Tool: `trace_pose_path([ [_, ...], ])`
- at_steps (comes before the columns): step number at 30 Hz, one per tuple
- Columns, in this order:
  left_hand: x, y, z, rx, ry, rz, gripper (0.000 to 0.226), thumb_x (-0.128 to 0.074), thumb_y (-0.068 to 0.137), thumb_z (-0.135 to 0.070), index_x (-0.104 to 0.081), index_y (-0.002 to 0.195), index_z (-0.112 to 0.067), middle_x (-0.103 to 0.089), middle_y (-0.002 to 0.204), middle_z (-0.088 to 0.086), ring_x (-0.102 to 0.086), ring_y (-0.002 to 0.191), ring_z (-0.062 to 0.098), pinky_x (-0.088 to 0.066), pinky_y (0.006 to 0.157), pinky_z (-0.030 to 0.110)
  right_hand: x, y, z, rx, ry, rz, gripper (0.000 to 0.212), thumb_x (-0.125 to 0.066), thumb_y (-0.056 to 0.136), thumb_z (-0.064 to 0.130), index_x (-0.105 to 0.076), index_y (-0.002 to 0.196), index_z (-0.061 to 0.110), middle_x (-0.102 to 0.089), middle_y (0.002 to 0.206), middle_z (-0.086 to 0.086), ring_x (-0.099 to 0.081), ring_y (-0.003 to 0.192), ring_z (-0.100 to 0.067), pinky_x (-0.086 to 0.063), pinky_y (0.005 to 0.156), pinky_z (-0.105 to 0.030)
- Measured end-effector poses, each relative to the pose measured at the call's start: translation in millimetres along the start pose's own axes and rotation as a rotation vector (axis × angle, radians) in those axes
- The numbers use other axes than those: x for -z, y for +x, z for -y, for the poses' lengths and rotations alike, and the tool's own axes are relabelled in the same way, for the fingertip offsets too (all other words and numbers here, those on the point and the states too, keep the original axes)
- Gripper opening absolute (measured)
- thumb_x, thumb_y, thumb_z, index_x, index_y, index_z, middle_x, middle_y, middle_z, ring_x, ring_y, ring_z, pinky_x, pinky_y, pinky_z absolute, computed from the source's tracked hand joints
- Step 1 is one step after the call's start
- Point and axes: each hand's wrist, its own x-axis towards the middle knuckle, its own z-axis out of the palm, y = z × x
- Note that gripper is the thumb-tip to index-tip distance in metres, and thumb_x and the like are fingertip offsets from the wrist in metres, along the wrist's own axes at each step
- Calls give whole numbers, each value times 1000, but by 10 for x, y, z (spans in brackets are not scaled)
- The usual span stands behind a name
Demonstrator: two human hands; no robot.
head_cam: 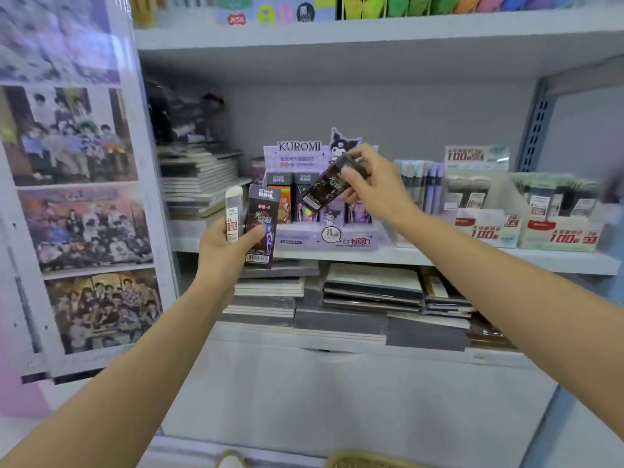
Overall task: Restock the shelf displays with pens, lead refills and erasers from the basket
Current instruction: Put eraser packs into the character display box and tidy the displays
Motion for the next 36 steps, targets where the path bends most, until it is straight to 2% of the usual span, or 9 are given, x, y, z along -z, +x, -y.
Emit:
trace_pose_path([
  [3, 8, 78, -1, -4, -4, -13, 15, -72, 85, -13, -70, 98, -19, -75, 100, 8, -70, 99, 28, -52, 96, 48, -159, 117, 23, 101, -196, 57, 12, -51, 99, 14, -52, 111, 12, -68, 94, -6, -69, 70, -14, -60, 68, -37],
  [7, -3, 158, 30, 5, -8, -13, 15, -72, 85, -12, -69, 98, -19, -75, 98, 6, -71, 97, 26, -53, 95, 47, -325, 207, 35, 174, -379, 154, 18, -52, 99, 16, -54, 114, 8, -66, 91, -7, -66, 76, -21, -55, 69, -35],
  [12, 12, 223, 84, 22, 1, 7, 15, -73, 85, -16, -68, 97, -25, -76, 94, 1, -72, 92, 21, -55, 91, 47, -312, 340, -36, 202, -501, 205, 23, -53, 99, 19, -56, 120, 11, -60, 84, 0, -52, 63, -6, -37, 57, -16],
  [15, 9, 248, 94, 16, 5, 29, 16, -72, 86, -17, -68, 100, -24, -76, 95, 1, -72, 92, 20, -55, 91, 47, -301, 410, -48, 214, -544, 221, 24, -52, 99, 21, -57, 120, 12, -67, 93, -8, -58, 71, -16, -41, 60, -24],
  [23, -40, 290, 114, 19, -35, 70, 22, -73, 84, -15, -67, 105, -17, -76, 98, 4, -72, 94, 23, -55, 91, 44, -370, 507, -51, 191, -686, 186, 28, -53, 98, 27, -57, 123, 15, -68, 100, -11, -59, 85, -26, -44, 71, -33],
  [25, -44, 300, 122, 22, -50, 72, 23, -73, 85, -14, -67, 107, -16, -76, 98, 5, -72, 95, 23, -56, 90, 42, -359, 558, -26, 187, -726, 211, 28, -53, 98, 30, -58, 122, 17, -66, 99, -10, -58, 95, -30, -47, 81, -39],
  [29, -39, 327, 140, 28, -54, 75, 22, -73, 85, -15, -67, 106, -18, -76, 97, 3, -72, 93, 21, -57, 85, 39, -395, 584, -28, 224, -757, 225, 34, -55, 96, 34, -59, 127, 20, -61, 109, -5, -47, 110, -25, -32, 100, -41],
  [32, -42, 338, 154, 29, -63, 76, 24, -73, 85, -15, -66, 108, -16, -76, 98, 4, -72, 93, 21, -58, 84, 36, -419, 563, -21, 219, -694, 169, 41, -62, 92, 30, -56, 132, 20, -61, 114, -3, -48, 114, -23, -32, 104, -41],
  [36, -48, 343, 162, 37, -72, 77, 27, -73, 85, -14, -66, 111, -13, -75, 100, 6, -72, 94, 22, -57, 85, 37, -426, 470, -103, 233, -555, 54, 27, -67, 89, 23, -62, 114, 14, -66, 109, -2, -55, 106, -21, -42, 97, -37],
])
